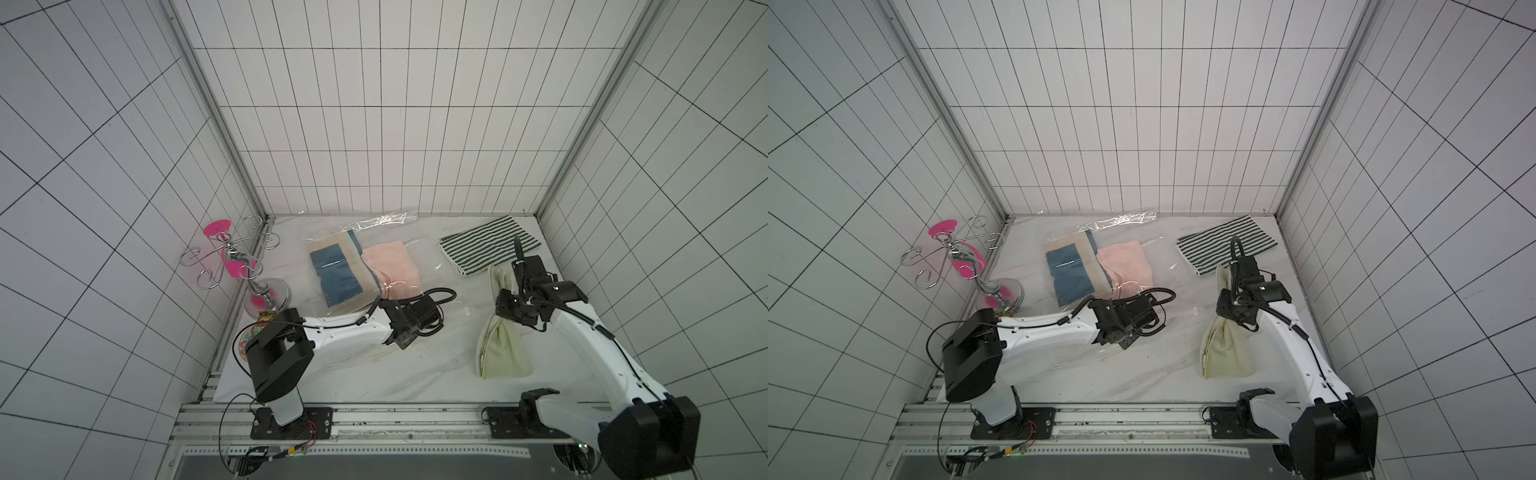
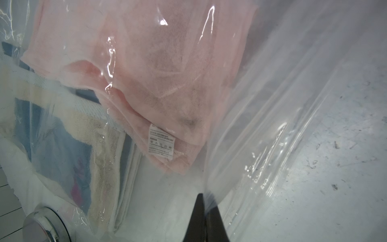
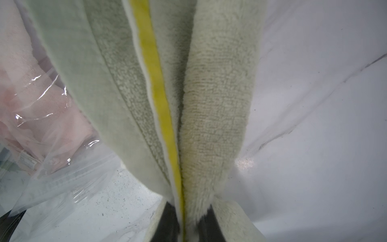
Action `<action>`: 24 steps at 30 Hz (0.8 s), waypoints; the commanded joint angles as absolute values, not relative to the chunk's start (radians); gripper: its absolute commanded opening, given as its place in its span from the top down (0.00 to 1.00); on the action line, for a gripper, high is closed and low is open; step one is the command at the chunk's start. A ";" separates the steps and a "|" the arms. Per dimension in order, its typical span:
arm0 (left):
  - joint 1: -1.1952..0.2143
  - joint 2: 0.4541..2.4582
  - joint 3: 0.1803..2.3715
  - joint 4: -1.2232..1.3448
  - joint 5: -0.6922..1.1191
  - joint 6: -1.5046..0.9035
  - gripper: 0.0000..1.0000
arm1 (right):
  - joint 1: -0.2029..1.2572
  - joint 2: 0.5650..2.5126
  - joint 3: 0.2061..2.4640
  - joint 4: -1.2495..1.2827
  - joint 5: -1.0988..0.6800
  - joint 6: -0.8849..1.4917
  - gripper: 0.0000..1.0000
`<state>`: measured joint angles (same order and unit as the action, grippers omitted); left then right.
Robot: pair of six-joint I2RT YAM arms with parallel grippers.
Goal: Place the folded towel into the vacuum bag
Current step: Open the vacuum bag at the center of the board, then place the towel in the vacuum bag.
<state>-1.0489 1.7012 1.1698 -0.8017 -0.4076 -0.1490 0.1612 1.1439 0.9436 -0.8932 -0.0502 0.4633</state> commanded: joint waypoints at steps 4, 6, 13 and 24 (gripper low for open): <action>-1.037 1.580 1.239 -0.773 -0.459 -0.112 1.00 | 0.165 1.096 0.901 -0.877 -0.192 0.408 1.00; -1.017 1.533 1.265 -0.778 -0.461 -0.081 1.00 | 0.231 1.020 0.882 -0.857 -0.258 0.391 1.00; -0.942 1.487 1.369 -0.813 -0.377 -0.054 1.00 | 0.617 0.899 0.906 -0.875 -0.279 0.455 1.00; -0.835 1.494 1.444 -0.681 -0.341 -0.064 1.00 | 0.835 1.209 0.987 -0.681 -0.316 0.448 1.00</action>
